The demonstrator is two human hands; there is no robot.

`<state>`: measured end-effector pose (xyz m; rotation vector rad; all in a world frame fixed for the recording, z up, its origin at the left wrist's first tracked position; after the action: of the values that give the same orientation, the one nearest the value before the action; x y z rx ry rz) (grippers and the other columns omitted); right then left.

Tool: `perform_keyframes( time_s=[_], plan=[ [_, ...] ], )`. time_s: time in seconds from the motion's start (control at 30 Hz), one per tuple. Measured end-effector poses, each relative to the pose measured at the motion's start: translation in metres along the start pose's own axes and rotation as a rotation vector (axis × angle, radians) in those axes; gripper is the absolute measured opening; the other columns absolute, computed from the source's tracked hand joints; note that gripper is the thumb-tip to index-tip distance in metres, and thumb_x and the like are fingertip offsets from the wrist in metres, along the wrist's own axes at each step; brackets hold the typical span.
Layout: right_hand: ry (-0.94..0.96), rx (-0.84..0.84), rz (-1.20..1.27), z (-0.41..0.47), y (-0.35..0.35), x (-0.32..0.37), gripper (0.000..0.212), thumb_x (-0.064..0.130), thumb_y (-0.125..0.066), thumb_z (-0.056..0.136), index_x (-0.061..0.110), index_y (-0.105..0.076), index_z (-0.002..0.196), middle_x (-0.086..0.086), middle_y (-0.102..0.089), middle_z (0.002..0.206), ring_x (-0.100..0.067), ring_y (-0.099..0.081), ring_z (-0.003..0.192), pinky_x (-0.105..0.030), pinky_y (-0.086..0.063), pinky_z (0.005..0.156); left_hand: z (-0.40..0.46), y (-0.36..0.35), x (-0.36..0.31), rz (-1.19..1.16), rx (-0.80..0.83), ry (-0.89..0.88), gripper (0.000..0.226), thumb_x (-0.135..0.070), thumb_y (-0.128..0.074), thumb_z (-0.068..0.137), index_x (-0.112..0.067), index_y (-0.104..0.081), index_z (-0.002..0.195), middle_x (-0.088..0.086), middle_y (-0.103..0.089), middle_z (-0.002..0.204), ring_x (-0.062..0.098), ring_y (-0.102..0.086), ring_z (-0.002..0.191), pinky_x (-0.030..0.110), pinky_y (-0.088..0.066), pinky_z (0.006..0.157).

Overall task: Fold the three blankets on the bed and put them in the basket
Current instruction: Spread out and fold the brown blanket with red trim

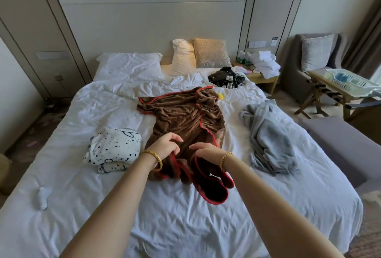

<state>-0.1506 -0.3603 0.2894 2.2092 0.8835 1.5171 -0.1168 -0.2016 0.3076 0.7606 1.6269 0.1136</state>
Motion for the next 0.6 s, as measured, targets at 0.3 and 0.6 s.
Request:
perform_keyframes(
  time_s=[0.3,0.6],
  plan=[
    [0.211,-0.026,0.021,0.006,-0.042,0.028,0.032,0.034,-0.059,0.087,0.027,-0.048,0.057,0.010,-0.042,0.054,-0.004,-0.037,0.047,-0.012,-0.031,0.046,-0.001,0.006,-0.012,-0.237,-0.078,-0.083,0.024,-0.003,-0.040,0.083,-0.018,-0.055,0.093,-0.003,-0.053,0.064,0.012,-0.049,0.061,0.022,-0.040,0.061],
    [0.228,-0.344,0.145,0.016,-0.037,0.025,0.037,0.021,-0.048,0.092,0.021,-0.041,0.056,0.009,-0.038,0.050,-0.004,-0.034,0.044,-0.013,-0.026,0.040,0.006,0.006,0.039,0.085,-0.298,0.076,0.030,-0.047,-0.046,0.091,-0.018,-0.052,0.090,-0.005,-0.054,0.079,0.018,-0.054,0.079,0.026,-0.037,0.066]
  ],
)
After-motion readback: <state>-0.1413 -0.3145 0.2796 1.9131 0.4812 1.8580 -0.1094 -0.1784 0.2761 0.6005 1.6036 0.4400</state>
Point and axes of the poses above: each hand's wrist, its own z-axis towards the middle knuckle, its own y-axis out of the back of the hand, x = y × z, the point moved 2 cm from there along z, towards the middle knuckle
